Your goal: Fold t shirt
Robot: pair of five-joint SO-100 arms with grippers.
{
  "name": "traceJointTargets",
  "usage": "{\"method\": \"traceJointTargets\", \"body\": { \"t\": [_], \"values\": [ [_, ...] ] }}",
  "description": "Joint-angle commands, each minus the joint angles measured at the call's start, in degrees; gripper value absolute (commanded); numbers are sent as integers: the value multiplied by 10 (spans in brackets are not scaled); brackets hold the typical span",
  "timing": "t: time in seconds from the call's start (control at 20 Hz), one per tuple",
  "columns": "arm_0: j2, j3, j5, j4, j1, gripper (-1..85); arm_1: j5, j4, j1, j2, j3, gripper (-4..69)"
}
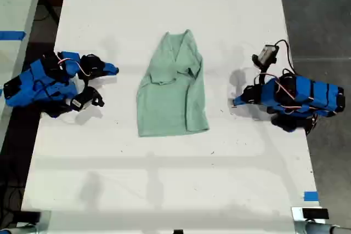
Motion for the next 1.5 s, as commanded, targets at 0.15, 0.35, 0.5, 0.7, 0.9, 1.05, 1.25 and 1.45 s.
{"method": "traceJointTargets", "body": {
  "t": [0.15,0.35,0.5,0.7,0.9,1.05,1.25,1.45],
  "values": [
    [4,-7,4,-3,14,-1,16,3,-11,5,6,12],
    [4,-87,7,2,49,-2,15,3,-10,5,6,12],
    [-29,-240,-17,47,83,-2,12,3,-7,5,6,12],
    [-351,-517,-96,159,190,-2,11,3,-5,5,6,12],
    [-653,-785,-137,250,274,-2,14,3,-7,5,6,12],
    [-847,-861,-133,246,290,-2,13,3,-7,5,6,12],
    [-967,-803,-120,118,293,-2,16,3,-11,5,6,12],
    [-948,-653,-132,-20,279,-2,15,4,-12,6,6,12]
  ]
}}
